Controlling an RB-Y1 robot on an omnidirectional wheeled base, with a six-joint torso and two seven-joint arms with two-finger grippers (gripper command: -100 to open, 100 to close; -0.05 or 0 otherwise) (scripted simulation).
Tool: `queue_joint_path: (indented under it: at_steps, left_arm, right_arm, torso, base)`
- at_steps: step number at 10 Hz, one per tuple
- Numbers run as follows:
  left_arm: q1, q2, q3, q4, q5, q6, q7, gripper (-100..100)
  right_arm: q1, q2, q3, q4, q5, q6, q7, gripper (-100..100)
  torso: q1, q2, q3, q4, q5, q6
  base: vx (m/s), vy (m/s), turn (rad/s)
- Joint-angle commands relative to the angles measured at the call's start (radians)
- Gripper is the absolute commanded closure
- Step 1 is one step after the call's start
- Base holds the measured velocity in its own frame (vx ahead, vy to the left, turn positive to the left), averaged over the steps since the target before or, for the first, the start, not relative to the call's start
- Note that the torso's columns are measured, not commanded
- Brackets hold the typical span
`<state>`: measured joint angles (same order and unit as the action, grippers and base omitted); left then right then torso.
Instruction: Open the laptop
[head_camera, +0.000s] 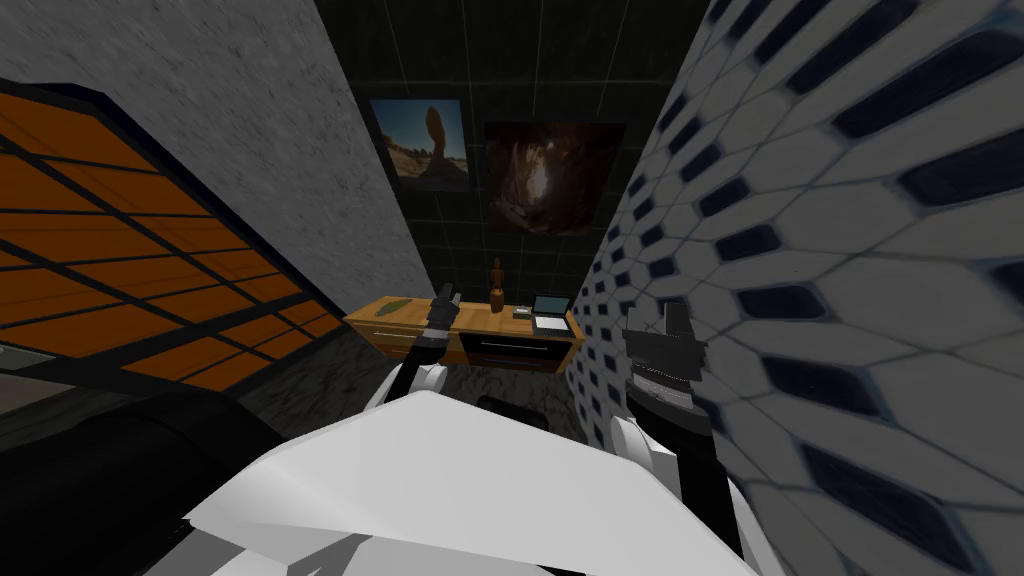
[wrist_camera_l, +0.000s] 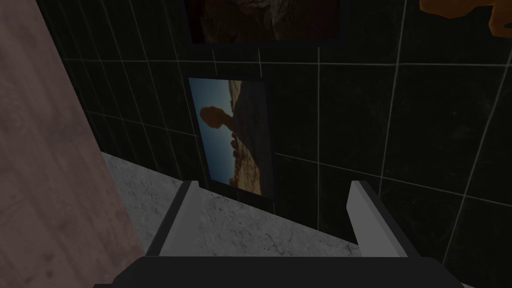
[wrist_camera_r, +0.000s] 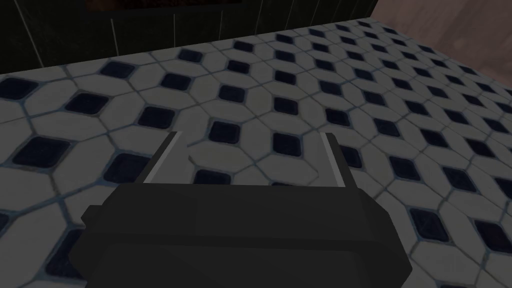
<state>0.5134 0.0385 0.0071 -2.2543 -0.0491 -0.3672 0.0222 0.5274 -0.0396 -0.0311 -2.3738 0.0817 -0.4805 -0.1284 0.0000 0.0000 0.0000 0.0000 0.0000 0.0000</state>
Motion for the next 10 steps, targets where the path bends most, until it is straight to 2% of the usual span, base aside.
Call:
queue_joint_path:
  at_steps: [1,9,10]
  left_arm:
    - [0.000,0.000,0.000,0.000,0.000,0.000,0.000,0]
    - [0.000,0.000,0.000,0.000,0.000,0.000,0.000,0]
    - [0.000,0.000,0.000,0.000,0.000,0.000,0.000,0]
  right_arm:
    - [0.000,0.000,0.000,0.000,0.000,0.000,0.000,0]
    - [0.000,0.000,0.000,0.000,0.000,0.000,0.000,0]
    - [-0.011,-0.036,0.000,0.018,0.021,0.014,0.016,-100]
  torso:
    - [0.000,0.040,-0.082,0.041,0.000,0.000]
    - [0.000,0.618,-1.234,0.617,0.000,0.000]
    - [0.000,0.691,-1.382,0.691,0.000,0.000]
  base:
    - [0.000,0.000,0.000]
    - [0.000,0.000,0.000]
    - [0.013,0.006,0.066]
